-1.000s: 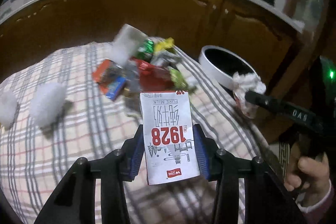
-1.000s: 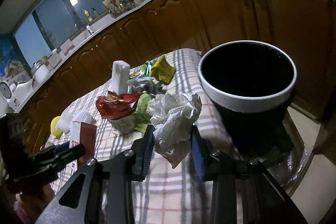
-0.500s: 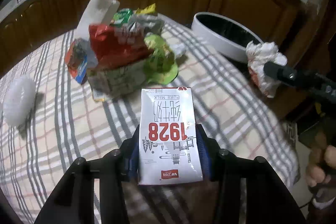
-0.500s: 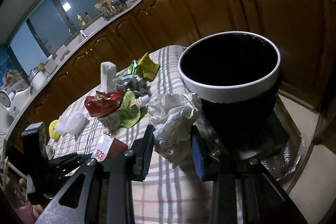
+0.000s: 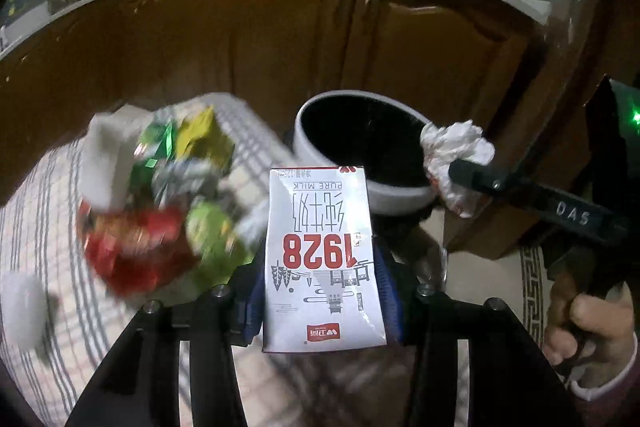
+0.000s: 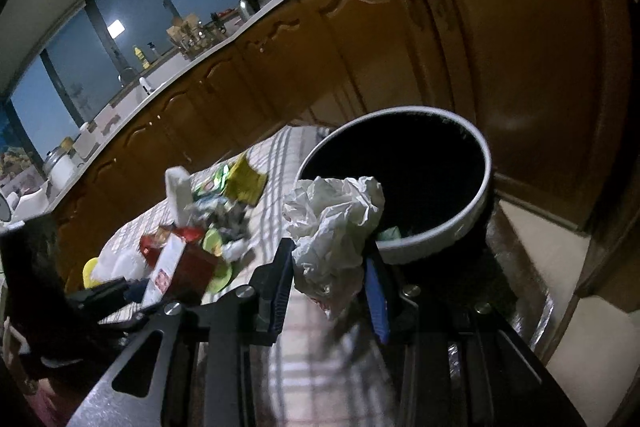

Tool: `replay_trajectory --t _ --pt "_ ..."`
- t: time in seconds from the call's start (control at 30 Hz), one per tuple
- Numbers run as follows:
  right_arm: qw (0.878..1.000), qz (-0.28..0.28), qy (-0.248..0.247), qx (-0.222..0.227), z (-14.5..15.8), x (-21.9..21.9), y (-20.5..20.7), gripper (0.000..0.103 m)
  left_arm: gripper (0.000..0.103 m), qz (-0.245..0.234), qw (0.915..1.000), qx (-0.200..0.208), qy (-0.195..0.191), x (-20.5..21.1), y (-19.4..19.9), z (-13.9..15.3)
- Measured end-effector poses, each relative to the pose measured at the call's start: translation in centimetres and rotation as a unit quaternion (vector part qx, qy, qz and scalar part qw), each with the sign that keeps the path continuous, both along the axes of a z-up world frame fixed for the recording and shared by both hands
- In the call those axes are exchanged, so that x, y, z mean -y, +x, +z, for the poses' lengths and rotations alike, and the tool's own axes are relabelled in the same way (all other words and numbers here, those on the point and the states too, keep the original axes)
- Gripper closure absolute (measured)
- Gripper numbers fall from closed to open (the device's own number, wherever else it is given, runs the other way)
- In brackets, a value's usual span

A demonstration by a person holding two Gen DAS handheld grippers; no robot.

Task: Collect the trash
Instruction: 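Carry both items over the bin and open both tools to drop them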

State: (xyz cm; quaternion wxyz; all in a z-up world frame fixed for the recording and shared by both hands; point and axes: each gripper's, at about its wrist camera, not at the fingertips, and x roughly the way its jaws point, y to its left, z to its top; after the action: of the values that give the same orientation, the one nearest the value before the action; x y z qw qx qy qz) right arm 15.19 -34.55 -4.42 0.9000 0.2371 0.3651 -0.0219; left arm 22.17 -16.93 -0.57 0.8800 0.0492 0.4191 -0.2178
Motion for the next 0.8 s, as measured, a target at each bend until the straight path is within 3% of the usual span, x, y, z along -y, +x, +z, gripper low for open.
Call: replay_trajectory --t 0.2,0.4,0.8 --pt "1.0 -0.005 -0.008 -0.008 0.5 2.8 2.1 0.069 0.057 -0.01 0.9997 -0.018 -0.013 2.6 4.8 0.0" --pt "0.999 -0.01 -0.021 -0.022 0.3 4.6 3.8 0.069 0.057 -0.011 0.9991 -0.042 0.005 4.8 8.5 -1.6" --pt "0.999 -0.011 -0.011 -0.041 -0.6 7.1 5.4 0.067 0.057 -0.008 0.9985 -0.047 0.028 8.3 12.7 -3.7"
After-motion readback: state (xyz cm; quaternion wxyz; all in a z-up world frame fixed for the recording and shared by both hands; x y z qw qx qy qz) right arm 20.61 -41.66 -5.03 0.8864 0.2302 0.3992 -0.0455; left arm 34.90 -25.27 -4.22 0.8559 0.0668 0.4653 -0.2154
